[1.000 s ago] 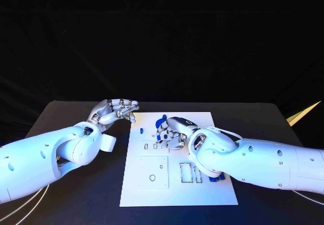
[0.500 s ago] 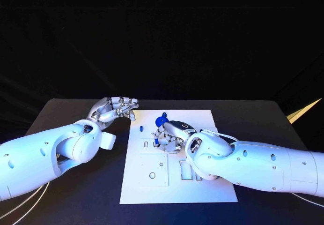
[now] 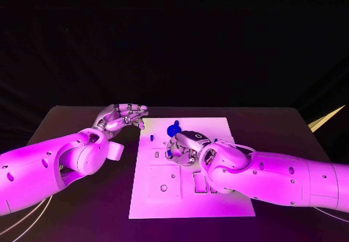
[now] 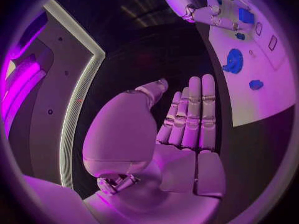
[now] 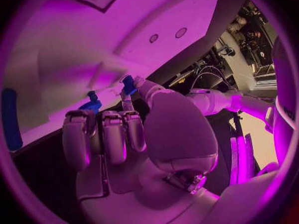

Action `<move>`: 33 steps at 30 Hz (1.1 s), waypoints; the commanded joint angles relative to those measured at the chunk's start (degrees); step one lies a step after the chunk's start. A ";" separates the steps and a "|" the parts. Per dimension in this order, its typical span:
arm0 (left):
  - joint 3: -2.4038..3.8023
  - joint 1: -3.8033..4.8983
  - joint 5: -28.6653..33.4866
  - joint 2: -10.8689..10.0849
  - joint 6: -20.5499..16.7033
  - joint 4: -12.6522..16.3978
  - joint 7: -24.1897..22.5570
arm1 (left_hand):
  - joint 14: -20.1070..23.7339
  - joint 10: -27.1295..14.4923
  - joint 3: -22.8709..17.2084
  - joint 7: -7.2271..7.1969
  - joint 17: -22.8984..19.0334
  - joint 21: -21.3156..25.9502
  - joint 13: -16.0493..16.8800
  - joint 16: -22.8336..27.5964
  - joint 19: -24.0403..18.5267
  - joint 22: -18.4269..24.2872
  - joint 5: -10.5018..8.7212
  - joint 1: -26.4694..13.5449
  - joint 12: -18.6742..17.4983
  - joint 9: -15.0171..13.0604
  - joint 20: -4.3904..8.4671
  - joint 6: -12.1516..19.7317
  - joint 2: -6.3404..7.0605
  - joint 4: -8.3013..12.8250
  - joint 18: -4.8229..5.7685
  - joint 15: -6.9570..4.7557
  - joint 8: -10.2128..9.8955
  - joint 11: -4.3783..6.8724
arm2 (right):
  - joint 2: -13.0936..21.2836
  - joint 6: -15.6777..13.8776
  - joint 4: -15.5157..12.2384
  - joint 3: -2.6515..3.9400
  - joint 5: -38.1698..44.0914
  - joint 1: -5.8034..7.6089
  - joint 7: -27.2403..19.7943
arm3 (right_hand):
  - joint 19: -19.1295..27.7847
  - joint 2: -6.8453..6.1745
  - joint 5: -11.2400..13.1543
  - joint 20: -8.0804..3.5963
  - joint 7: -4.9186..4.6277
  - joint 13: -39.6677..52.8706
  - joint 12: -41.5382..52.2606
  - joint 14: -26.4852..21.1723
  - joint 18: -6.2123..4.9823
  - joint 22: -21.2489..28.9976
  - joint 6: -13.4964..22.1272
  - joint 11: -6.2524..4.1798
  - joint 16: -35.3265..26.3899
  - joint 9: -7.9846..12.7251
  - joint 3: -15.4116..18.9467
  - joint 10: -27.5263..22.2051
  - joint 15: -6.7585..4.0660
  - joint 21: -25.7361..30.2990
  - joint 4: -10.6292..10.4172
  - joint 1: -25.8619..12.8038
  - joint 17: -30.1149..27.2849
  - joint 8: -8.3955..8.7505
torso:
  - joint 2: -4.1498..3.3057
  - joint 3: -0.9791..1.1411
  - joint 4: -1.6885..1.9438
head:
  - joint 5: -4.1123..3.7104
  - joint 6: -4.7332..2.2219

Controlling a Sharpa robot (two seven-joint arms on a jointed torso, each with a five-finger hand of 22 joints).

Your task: Assemble the parts on the task board

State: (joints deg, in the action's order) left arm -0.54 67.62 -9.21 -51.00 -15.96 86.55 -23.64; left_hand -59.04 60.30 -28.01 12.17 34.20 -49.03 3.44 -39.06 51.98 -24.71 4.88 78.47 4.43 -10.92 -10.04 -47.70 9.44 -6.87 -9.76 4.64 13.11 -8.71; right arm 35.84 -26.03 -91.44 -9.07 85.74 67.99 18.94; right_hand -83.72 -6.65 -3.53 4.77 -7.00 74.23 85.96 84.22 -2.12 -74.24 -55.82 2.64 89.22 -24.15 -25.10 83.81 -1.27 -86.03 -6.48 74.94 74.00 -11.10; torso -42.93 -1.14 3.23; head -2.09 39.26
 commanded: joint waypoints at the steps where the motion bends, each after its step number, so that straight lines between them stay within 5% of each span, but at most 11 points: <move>1: 0.03 0.03 -0.03 0.00 0.13 0.08 -0.10 | 0.45 0.13 -1.49 0.26 1.06 -1.05 1.06 -1.17 -0.43 -1.18 0.47 -0.87 0.32 -0.82 0.02 0.25 0.31 0.13 -0.80 0.02 -0.25 -0.10 | -0.21 0.34 0.37 -0.01 0.61 -0.31 0.10 | -4.93 -0.10 -0.53 -0.58 0.39 12.73 0.31 5.69 1.41 -13.81 -0.33 -0.56 0.61 -3.74 -3.80 3.20 -0.60 -1.31 0.34 -1.58 15.63 -4.19 | -0.03 -0.03 0.04 | 0.03 0.02; 33: 0.03 0.03 -0.03 -0.33 0.32 0.06 0.14 | 0.48 0.06 -1.50 0.24 1.08 -1.10 1.06 -1.21 -0.45 -1.18 0.48 -0.74 0.31 -0.84 0.04 0.30 0.37 0.20 -0.80 0.00 -0.26 -0.09 | -0.37 -0.84 1.43 -0.01 1.78 -1.12 0.15 | -4.65 -1.86 -0.53 -0.39 -0.14 12.12 -0.47 5.59 1.26 -13.41 0.99 -0.14 0.42 -3.44 -3.40 2.56 -0.30 -0.70 0.27 -2.99 15.25 -4.01 | -0.04 -0.01 -0.06 | 0.22 0.26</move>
State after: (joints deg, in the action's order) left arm -0.54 67.62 -9.21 -51.37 -15.86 86.53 -23.45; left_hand -59.04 60.30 -28.01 12.17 34.22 -49.03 3.45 -39.06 51.98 -24.71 4.89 78.47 4.43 -10.94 -10.04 -47.69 9.44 -6.87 -9.76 4.64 13.11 -8.71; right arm 35.51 -27.03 -90.06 -9.04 87.36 66.96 19.06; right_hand -83.71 -8.52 -3.54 4.79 -7.14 74.23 85.84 84.23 -2.12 -74.24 -55.07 2.65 89.21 -26.65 -25.81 83.82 -1.26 -85.98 -6.56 73.06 74.00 -13.74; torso -42.96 -1.12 3.18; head -1.84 39.54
